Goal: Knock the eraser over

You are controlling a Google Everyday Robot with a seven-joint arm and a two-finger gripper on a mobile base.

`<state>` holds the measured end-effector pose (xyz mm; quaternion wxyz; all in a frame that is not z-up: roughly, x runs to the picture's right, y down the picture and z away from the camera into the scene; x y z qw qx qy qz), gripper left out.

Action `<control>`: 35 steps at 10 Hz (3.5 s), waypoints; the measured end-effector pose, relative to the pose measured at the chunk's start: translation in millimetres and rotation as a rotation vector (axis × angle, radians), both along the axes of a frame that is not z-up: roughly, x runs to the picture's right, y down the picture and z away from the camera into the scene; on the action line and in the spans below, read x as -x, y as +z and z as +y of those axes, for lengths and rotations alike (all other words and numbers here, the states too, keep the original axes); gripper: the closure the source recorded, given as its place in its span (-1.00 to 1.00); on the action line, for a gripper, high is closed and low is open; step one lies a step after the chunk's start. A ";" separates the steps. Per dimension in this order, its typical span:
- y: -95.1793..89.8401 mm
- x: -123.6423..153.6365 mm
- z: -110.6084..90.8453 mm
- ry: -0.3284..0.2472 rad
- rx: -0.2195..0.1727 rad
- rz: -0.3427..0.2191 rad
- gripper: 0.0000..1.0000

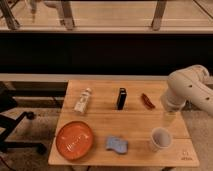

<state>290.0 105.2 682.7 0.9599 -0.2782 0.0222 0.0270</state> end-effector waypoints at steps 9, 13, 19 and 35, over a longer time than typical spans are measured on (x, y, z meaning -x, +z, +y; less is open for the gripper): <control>0.0 0.0 0.0 0.000 0.000 0.000 -0.60; 0.0 0.0 0.0 0.000 0.000 0.000 -0.60; -3.5 6.7 -23.4 -0.011 -0.005 -0.011 -0.15; 12.3 57.4 -71.2 -0.069 -0.031 -0.036 0.98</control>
